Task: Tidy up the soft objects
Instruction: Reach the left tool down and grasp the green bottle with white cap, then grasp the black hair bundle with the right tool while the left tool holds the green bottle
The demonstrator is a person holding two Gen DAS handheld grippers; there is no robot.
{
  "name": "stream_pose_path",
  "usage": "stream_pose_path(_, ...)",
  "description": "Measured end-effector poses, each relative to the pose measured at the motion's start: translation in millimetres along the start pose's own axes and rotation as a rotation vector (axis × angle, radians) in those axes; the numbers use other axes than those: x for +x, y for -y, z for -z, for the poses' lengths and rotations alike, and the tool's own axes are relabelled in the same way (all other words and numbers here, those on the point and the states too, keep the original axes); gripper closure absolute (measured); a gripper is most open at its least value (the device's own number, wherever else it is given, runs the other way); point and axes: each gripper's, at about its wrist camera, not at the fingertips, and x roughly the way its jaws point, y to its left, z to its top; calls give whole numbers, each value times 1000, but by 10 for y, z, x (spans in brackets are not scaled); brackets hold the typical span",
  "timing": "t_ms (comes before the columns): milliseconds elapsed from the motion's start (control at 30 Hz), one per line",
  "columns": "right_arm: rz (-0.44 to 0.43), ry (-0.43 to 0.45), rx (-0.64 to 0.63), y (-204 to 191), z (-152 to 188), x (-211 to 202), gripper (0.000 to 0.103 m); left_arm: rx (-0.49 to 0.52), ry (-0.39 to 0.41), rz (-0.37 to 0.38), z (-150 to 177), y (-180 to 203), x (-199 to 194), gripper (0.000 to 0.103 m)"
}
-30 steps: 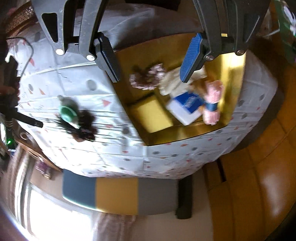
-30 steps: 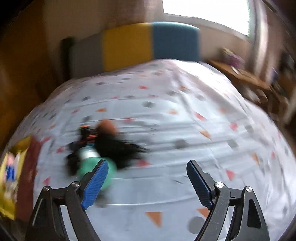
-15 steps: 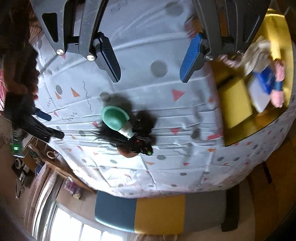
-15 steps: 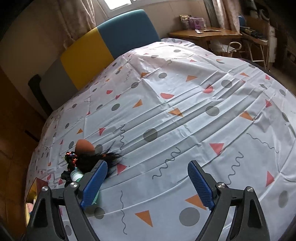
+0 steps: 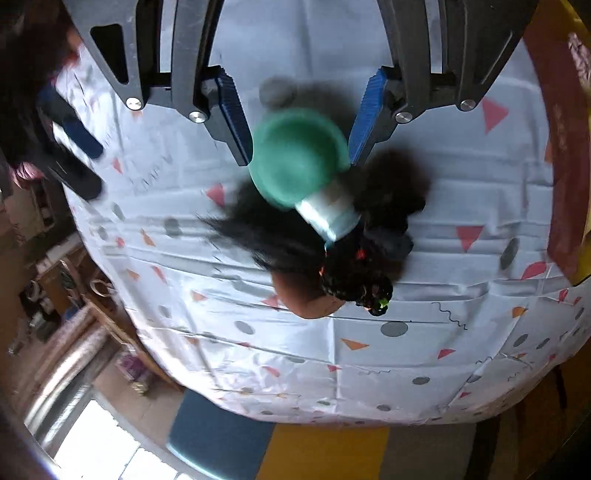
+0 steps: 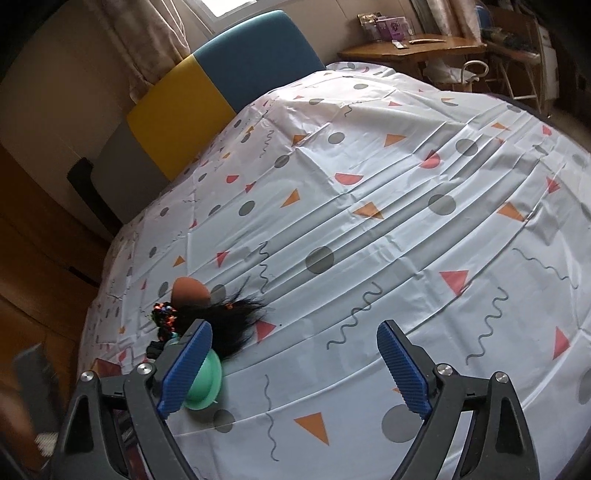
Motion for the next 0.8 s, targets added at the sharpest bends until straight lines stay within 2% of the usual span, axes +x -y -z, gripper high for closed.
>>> stream_pose_path(67,-7,-8,6,1,-1,13,10,-35,-13,-14,-104,-2,148,48)
stream_pose_path(233,-39,-30,21,-6,2,57,10,-37,-38,-55,-247,30,404,43)
stream_pose_path(333,-36,-34,5,-37,11,68,10,-4,-32,-58,-252,81,456,46)
stream_pose_path(367,-34,-32,3,-37,13,65,10,18,-28,-44,-226,89,444,51)
stream_pose_path(433,-29,-28,-4,-37,11,60,10,47,-24,-14,-170,89,415,52)
stream_pose_path(533,-19,-27,-5,-29,1,66,10,85,-23,31,7,34,259,54)
stream_pose_path(700,3,-27,-22,-35,5,76,10,71,-55,94,463,-147,-21,54)
stream_pose_path(800,11,-28,-33,-38,16,75,10,46,-18,118,672,-275,-175,54)
